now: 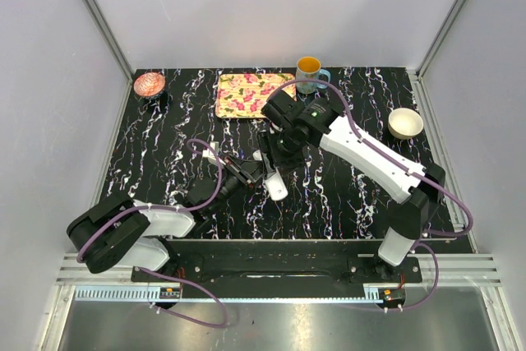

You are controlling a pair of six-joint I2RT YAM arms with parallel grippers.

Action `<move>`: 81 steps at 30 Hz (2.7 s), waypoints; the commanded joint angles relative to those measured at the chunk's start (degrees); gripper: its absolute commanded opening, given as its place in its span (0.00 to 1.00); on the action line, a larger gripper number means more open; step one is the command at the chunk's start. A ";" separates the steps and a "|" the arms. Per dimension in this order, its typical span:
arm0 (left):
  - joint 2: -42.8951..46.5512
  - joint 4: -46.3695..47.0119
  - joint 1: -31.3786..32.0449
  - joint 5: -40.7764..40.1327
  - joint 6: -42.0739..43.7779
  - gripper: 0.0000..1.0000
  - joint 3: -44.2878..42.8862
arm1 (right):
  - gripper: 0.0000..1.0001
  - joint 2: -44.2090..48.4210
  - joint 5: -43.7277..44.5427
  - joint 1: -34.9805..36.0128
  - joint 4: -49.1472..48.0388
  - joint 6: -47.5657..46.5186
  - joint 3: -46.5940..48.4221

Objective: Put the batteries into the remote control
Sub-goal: Load the battery cover into the remote control.

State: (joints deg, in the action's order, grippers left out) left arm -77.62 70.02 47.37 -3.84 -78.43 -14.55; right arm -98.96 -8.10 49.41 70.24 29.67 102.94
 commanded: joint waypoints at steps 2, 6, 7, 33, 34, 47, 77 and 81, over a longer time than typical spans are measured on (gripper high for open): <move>-0.77 11.63 0.44 0.58 -1.28 0.00 -1.89 | 0.64 4.39 -1.92 -0.63 -3.09 0.83 0.16; -0.69 11.98 0.44 0.41 -1.46 0.00 -1.89 | 0.64 5.96 -1.66 -0.63 -3.96 0.83 -0.37; -0.51 11.98 0.18 0.32 -1.63 0.00 -1.80 | 0.65 6.67 -0.87 -0.63 -4.32 0.74 -0.37; 3.35 9.00 -3.43 17.11 -5.68 0.00 -4.61 | 0.74 31.72 -26.61 -8.27 -55.90 9.09 -47.47; 3.88 7.52 -3.43 16.76 -4.98 0.00 -4.70 | 0.73 31.72 -26.71 -8.27 -56.26 9.52 -47.91; 7.05 4.25 -3.43 16.32 -3.48 0.00 -5.23 | 0.57 33.30 -30.49 -8.27 -64.35 14.45 -53.80; 1.86 15.41 -3.52 20.10 -6.38 0.18 -3.56 | 0.00 35.32 -32.60 -8.27 -64.52 11.99 -54.59; 2.92 15.06 -3.52 19.05 -5.94 0.00 -2.59 | 0.00 35.50 -32.60 -8.27 -64.52 12.25 -54.77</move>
State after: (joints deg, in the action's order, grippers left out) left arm -75.48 72.36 44.18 15.25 -84.12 -17.52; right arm -65.30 -39.72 41.41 7.16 42.46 47.75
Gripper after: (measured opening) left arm 0.253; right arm 0.446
